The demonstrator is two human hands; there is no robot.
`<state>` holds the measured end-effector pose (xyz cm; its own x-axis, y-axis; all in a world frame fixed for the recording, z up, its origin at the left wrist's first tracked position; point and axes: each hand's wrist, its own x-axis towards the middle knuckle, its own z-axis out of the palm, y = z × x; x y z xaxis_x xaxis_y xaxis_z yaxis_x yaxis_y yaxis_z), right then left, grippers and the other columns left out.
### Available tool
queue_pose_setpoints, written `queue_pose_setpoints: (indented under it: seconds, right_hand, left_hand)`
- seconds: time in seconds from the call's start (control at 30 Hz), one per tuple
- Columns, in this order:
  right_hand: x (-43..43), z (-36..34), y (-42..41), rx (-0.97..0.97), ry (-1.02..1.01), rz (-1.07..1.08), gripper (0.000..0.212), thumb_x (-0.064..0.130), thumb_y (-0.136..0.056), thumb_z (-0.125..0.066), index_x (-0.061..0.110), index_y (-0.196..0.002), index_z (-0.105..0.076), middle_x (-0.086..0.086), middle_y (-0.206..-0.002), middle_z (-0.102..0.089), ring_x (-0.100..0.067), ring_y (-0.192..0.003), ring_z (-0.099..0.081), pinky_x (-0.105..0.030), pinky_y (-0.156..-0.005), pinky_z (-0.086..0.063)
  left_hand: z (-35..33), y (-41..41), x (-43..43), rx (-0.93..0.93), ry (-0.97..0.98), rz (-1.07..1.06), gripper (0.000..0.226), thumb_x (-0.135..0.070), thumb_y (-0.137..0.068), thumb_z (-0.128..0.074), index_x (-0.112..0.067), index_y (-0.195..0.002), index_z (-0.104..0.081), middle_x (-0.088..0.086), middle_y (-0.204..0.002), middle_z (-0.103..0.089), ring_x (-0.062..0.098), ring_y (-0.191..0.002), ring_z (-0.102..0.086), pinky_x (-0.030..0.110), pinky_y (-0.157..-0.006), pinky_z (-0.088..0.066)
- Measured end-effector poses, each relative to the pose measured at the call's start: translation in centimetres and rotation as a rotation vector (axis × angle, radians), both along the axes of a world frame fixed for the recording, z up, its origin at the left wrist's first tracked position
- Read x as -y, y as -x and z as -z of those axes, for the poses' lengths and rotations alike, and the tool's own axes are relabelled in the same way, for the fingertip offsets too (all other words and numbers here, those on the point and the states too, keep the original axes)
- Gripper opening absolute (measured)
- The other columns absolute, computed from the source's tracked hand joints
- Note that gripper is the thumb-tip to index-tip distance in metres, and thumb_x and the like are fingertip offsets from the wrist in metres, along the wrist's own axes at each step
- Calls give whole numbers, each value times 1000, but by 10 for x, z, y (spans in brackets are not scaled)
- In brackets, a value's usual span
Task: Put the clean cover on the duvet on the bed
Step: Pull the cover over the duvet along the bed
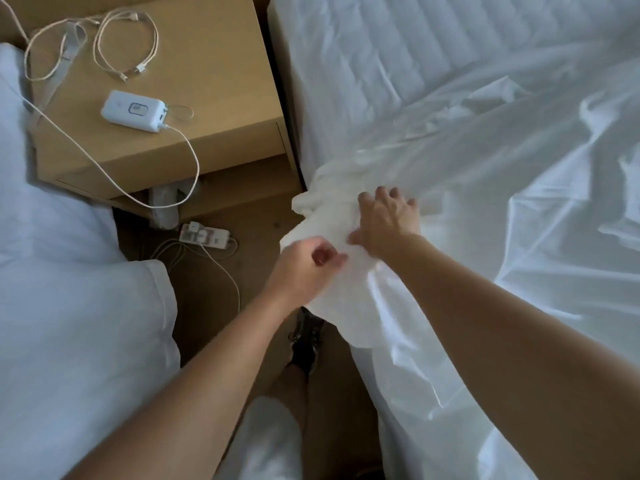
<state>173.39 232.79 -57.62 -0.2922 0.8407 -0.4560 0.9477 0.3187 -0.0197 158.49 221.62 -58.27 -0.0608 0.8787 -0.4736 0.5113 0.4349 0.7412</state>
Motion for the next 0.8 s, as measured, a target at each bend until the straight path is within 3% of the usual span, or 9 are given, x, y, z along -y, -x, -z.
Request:
queue_pose_setpoints:
  seconds: [0.1,0.2,0.27,0.4,0.53,0.6,0.7,0.73,0.8]
  right_hand:
    - [7,29,-13,-52,-26,33,31,42,-101,-53,16,-117,-54,-11,-118,-65,-35,-111,-62,-41,-86,-48]
    - [7,34,-13,-91,-72,-57,16,24,-102,-45,14,-112,-52,-14,-108,-68,-42,-97,-67,-42,-73,-48]
    - [-5,25,-3,-188,-122,-55,13,13,-97,-50,8,-108,-55,-19,-98,-68,-47,-85,-66,-42,-63,-43]
    - [-32,-13,17,-594,-489,0,12,-2,-81,-61,-3,-74,-50,-15,-60,-49,-36,-44,-46,-33,-44,-33]
    - [-31,-34,13,-764,-683,122,30,0,-85,-56,8,-65,-34,-2,-59,-32,-25,-47,-28,-29,-48,-19]
    - [-16,-31,7,-602,-433,94,30,4,-88,-61,9,-68,-40,-11,-60,-47,-33,-50,-46,-34,-48,-32]
    - [-21,-23,5,-86,392,-23,30,34,-96,-64,19,-74,-49,-9,-89,-66,-33,-88,-65,-33,-69,-43]
    - [-35,-23,6,-80,547,-3,34,41,-94,-67,21,-71,-51,-2,-85,-65,-27,-87,-64,-29,-70,-41]
    - [-70,-25,11,-418,524,243,36,41,-89,-73,18,-65,-60,4,-66,-64,-19,-67,-63,-30,-63,-46]
  left_hand:
    - [23,55,-29,-183,193,-353,39,-41,-87,-75,-30,-120,-59,-6,-119,-64,11,-106,-63,23,-78,-48]
    - [44,59,-22,193,705,-420,73,-43,-80,-83,-20,-141,-51,6,-143,-54,23,-114,-57,40,-99,-49]
    - [47,52,-15,533,833,-527,83,-49,-69,-87,-18,-139,-55,11,-141,-58,27,-116,-60,49,-106,-48]
    - [36,50,-60,1041,526,-704,58,-36,-85,-80,-15,-136,-60,9,-128,-70,31,-120,-66,51,-109,-47]
    - [7,71,-123,1098,236,-647,49,1,-77,-74,-7,-125,-68,18,-125,-70,39,-117,-66,50,-92,-57]
    - [7,73,-123,809,259,-684,42,7,-71,-64,-7,-109,-73,16,-107,-74,44,-104,-69,48,-77,-61]
    - [24,71,-86,367,498,-772,36,10,-73,-57,-6,-103,-71,17,-100,-73,42,-91,-69,52,-83,-60]
    - [30,72,-75,331,547,-766,38,9,-75,-59,-6,-108,-70,17,-103,-72,39,-91,-69,54,-85,-60]
    - [44,77,-68,337,534,-734,41,5,-79,-64,-13,-115,-69,12,-105,-72,34,-94,-70,51,-86,-60]
